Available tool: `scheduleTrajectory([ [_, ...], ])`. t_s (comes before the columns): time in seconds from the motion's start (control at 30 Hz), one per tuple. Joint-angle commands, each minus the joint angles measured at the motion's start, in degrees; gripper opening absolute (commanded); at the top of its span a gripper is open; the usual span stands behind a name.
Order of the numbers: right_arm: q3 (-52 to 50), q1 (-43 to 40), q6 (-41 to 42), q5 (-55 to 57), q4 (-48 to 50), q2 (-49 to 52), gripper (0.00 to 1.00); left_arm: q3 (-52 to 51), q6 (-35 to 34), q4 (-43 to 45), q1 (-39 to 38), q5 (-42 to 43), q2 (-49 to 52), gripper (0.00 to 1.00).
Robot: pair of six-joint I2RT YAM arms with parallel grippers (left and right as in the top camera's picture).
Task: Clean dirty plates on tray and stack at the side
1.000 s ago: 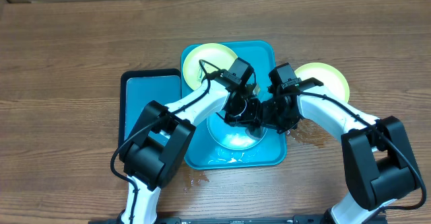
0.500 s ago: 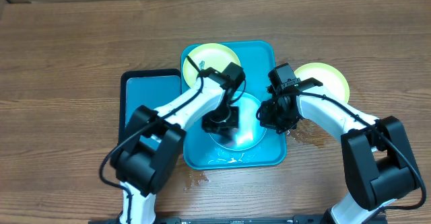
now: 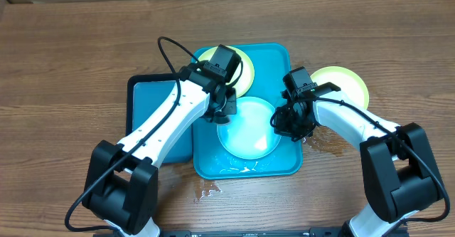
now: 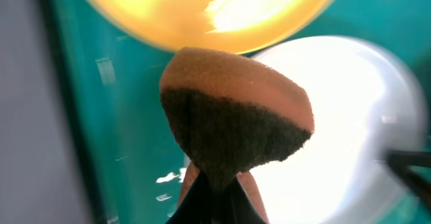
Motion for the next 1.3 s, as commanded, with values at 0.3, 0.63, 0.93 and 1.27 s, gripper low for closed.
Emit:
scheduleTrajectory([
  [0.3,0.0,-0.4,0.0,3.8,-0.4,1.3,0.04,-2.0,-0.6,6.2,-3.9,8.0,11.9,0.04],
  [0.63,0.0,-0.4,0.0,3.8,-0.5,1.3,0.04,-1.2,-5.2,-8.2,-1.9,-14.7,11.5,0.04],
  [0.93,0.0,-0.4,0.0,3.8,-0.9,1.3,0.04,2.8,-6.7,-10.6,-1.9,-16.6,1.6,0.04],
  [1.27,0.0,-0.4,0.0,4.2,-0.5,1.3,0.04,2.4,-7.6,-20.8,8.2,-27.1,-10.4,0.04],
])
